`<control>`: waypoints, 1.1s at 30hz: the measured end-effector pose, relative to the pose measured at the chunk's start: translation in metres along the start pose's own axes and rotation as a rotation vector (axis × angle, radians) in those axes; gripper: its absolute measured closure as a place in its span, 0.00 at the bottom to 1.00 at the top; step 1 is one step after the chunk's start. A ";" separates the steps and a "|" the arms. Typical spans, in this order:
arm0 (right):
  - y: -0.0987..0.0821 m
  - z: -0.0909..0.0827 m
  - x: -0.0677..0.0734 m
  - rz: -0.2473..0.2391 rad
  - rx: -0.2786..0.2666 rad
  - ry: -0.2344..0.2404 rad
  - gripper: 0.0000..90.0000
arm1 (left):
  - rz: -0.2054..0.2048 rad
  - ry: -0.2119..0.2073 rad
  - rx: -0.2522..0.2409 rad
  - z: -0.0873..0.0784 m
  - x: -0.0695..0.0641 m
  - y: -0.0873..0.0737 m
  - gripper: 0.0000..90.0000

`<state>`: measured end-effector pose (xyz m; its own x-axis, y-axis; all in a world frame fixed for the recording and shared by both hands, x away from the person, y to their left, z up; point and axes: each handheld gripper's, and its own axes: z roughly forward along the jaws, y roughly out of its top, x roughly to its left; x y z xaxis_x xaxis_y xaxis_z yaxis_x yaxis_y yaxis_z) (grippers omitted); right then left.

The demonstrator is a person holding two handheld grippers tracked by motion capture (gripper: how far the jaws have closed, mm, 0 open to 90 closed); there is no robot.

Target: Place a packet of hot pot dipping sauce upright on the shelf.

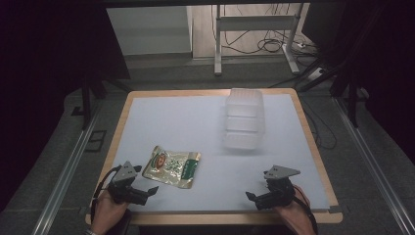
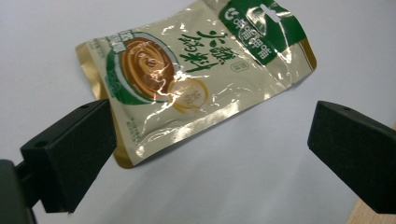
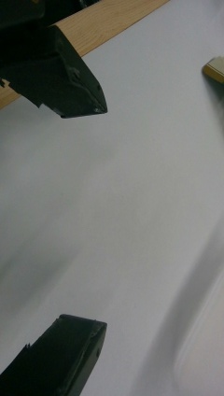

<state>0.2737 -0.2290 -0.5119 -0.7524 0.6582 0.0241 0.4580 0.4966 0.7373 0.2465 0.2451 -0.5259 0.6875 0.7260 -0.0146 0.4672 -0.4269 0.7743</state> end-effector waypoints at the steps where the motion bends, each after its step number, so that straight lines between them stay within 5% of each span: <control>1: 0.000 0.001 -0.001 0.002 0.001 0.005 0.00 | 0.013 0.008 0.007 0.000 -0.001 0.000 0.01; 16: 0.000 0.004 0.000 0.014 0.017 0.011 0.00 | 0.024 0.038 -0.044 -0.003 -0.004 0.001 0.00; 33: 0.015 0.023 0.006 0.131 0.005 0.132 0.01 | 0.030 0.085 -0.035 -0.004 -0.004 0.001 0.00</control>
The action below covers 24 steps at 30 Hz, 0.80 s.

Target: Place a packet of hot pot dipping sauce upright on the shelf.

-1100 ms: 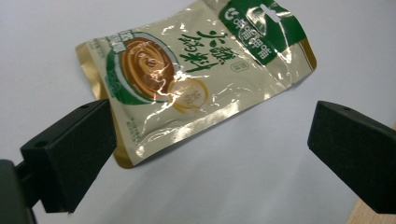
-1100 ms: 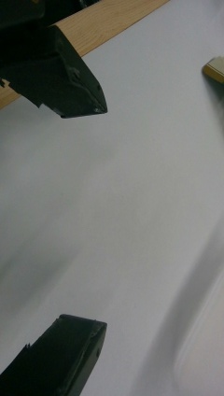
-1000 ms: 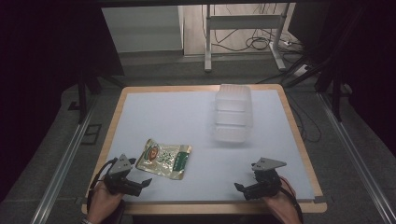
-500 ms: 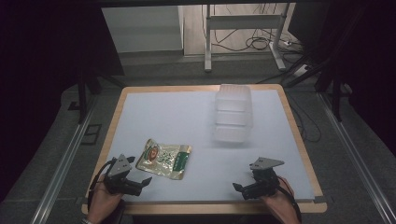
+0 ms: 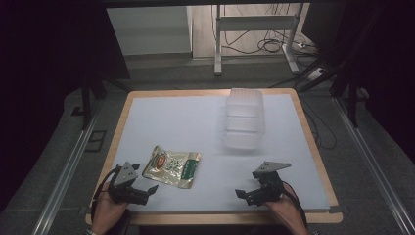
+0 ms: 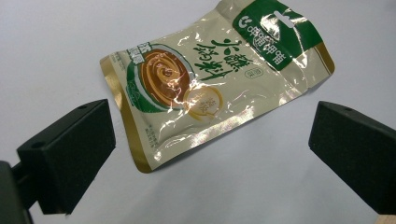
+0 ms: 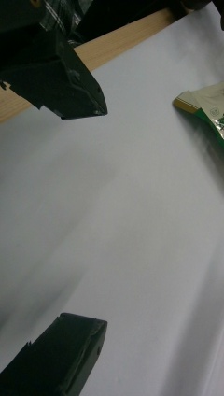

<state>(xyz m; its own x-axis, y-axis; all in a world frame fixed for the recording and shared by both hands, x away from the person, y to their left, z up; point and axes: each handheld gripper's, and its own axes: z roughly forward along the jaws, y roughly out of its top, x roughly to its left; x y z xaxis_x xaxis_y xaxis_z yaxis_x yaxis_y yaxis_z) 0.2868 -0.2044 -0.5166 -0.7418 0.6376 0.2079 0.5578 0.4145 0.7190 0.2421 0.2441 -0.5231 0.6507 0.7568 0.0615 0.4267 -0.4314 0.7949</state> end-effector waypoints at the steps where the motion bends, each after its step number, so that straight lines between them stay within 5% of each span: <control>1: 0.001 0.002 0.001 0.007 0.004 0.000 0.01 | -0.002 0.001 -0.001 0.000 0.000 0.000 0.00; 15: 0.025 0.029 0.007 0.117 0.011 0.114 0.04 | 0.000 0.020 0.007 -0.001 0.002 -0.001 0.01; 24: 0.041 0.048 0.013 0.120 0.043 0.147 0.07 | 0.002 0.027 0.004 -0.002 0.003 -0.001 0.01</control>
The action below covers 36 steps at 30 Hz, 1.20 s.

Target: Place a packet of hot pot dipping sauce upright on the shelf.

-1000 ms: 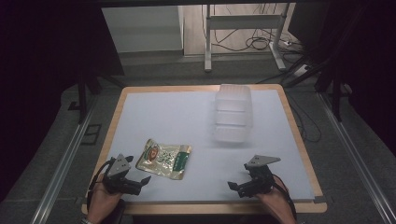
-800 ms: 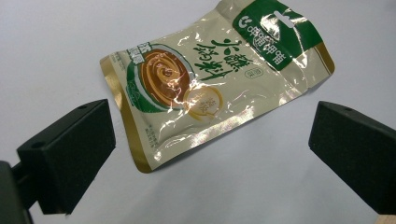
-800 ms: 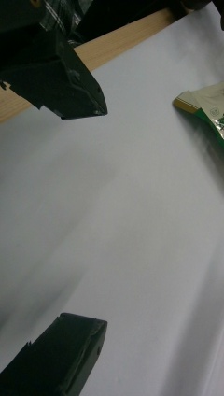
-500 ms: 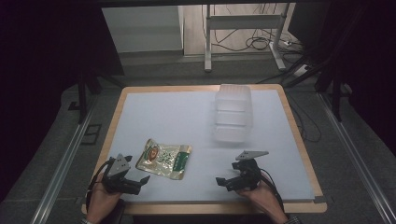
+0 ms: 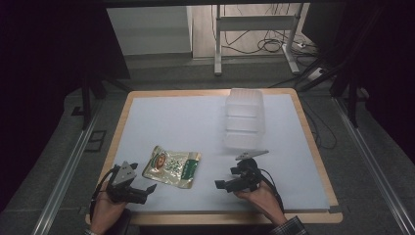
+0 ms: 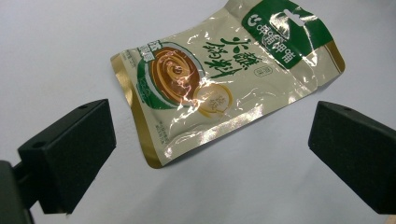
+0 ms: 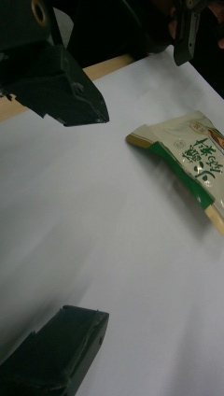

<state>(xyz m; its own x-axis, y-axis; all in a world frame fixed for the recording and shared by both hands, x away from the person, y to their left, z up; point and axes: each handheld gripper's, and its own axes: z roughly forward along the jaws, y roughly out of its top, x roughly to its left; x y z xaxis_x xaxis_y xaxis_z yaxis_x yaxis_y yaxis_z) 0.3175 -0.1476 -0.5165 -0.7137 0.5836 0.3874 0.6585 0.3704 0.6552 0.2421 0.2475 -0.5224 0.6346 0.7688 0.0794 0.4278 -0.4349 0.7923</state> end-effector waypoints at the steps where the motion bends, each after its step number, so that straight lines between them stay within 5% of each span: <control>1: 0.002 0.003 0.002 0.001 0.001 0.001 0.09 | 0.000 0.001 -0.001 0.000 0.000 0.000 0.01; 12: 0.024 0.038 0.013 0.041 -0.025 0.056 0.23 | -0.002 0.005 -0.005 -0.001 0.001 0.000 0.01; 36: 0.040 0.098 0.028 0.095 -0.085 0.022 0.50 | 0.004 0.002 -0.004 -0.002 0.001 0.000 0.01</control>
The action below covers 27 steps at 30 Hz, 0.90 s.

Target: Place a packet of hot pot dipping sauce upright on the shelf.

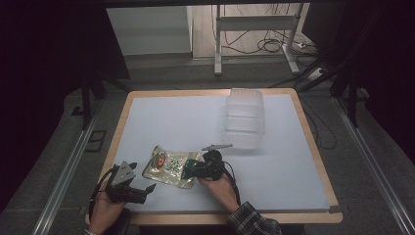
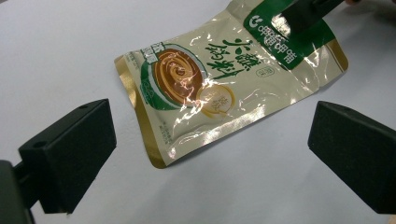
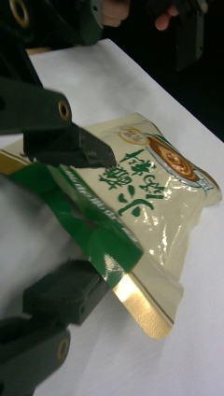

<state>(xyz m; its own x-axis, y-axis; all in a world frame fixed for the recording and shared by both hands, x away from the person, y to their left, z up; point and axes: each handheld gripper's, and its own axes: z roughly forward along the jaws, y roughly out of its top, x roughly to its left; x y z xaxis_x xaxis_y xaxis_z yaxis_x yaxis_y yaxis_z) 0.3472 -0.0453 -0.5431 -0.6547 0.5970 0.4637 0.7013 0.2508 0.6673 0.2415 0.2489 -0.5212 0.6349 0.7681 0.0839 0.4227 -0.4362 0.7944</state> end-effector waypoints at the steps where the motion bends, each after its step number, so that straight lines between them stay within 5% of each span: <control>1: 0.000 0.002 0.001 0.003 -0.001 -0.004 0.53 | 0.001 0.000 0.000 0.000 0.000 0.000 0.01; 6: 0.001 0.007 0.003 0.001 -0.004 -0.031 0.66 | 0.003 0.001 0.000 0.000 0.000 0.000 0.01; 12: 0.004 0.012 0.006 0.011 0.001 -0.038 0.98 | 0.007 0.002 0.002 0.000 0.000 0.000 0.01; 20: 0.013 0.004 0.008 0.033 -0.004 0.020 0.99 | 0.006 0.011 -0.004 -0.001 0.001 0.000 0.01; 27: 0.030 -0.010 0.018 -0.012 -0.033 0.055 0.99 | 0.000 0.014 -0.011 -0.003 0.002 0.000 0.01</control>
<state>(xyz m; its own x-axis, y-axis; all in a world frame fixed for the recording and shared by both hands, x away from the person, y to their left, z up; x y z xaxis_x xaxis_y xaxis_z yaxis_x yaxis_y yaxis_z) 0.3534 -0.0345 -0.5089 -0.6782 0.5507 0.4866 0.6843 0.2318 0.6914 0.2405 0.2515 -0.5193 0.6257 0.7746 0.0919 0.4155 -0.4307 0.8012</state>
